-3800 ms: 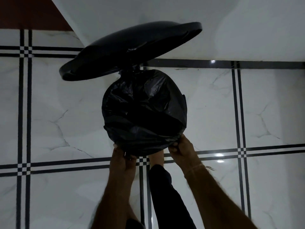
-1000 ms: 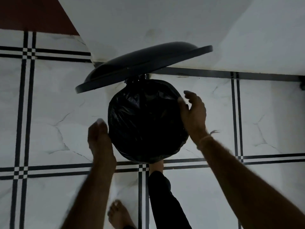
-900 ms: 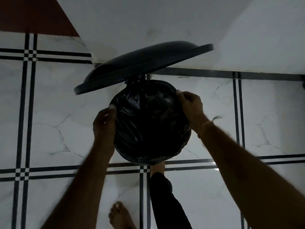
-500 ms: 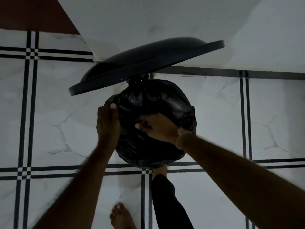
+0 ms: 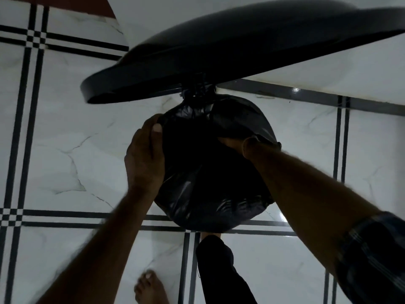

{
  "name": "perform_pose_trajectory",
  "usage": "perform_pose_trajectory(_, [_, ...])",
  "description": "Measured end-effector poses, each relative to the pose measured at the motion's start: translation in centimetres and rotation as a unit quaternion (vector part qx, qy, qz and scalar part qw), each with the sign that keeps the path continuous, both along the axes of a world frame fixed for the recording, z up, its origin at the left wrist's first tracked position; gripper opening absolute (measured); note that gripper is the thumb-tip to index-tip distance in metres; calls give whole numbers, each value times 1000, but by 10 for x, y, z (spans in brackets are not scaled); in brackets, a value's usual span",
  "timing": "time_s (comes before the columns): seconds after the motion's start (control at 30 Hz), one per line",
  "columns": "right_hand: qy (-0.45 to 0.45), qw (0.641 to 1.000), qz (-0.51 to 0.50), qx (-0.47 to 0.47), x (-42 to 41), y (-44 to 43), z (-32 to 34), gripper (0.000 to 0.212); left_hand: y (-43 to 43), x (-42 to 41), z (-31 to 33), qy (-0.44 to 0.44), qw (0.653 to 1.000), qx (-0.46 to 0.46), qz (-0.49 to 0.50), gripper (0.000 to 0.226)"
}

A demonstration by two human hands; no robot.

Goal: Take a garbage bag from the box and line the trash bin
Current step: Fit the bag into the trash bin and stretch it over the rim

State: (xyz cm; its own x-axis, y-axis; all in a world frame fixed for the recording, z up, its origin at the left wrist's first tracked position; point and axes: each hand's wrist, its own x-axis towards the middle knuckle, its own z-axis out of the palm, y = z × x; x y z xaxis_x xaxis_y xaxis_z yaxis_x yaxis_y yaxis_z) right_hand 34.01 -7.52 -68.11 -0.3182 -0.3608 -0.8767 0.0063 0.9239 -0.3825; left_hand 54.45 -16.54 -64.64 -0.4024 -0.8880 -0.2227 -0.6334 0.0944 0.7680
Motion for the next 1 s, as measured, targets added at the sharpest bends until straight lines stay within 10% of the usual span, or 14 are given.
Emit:
perform_pose_trajectory(0.2, [48,993,44,-97,67,15,47,50,1,-3,8,11,999,24,17,42])
perform_pose_trajectory(0.37, [-140,982,122,22,116,51,39,50,2,-3,9,-10,1000,17,12,41])
perform_pose_trajectory(0.67, [-38,963,264,-24,89,53,58,56,-1,-3,12,-9,999,37,-1,41])
perform_pose_trajectory(0.87, [26,988,-59,-138,37,36,76,53,-7,1,13,7,996,88,-3,41])
perform_pose_trajectory(1.0, [-10,998,-48,-27,14,25,52,70,-3,1,18,23,996,86,-4,42])
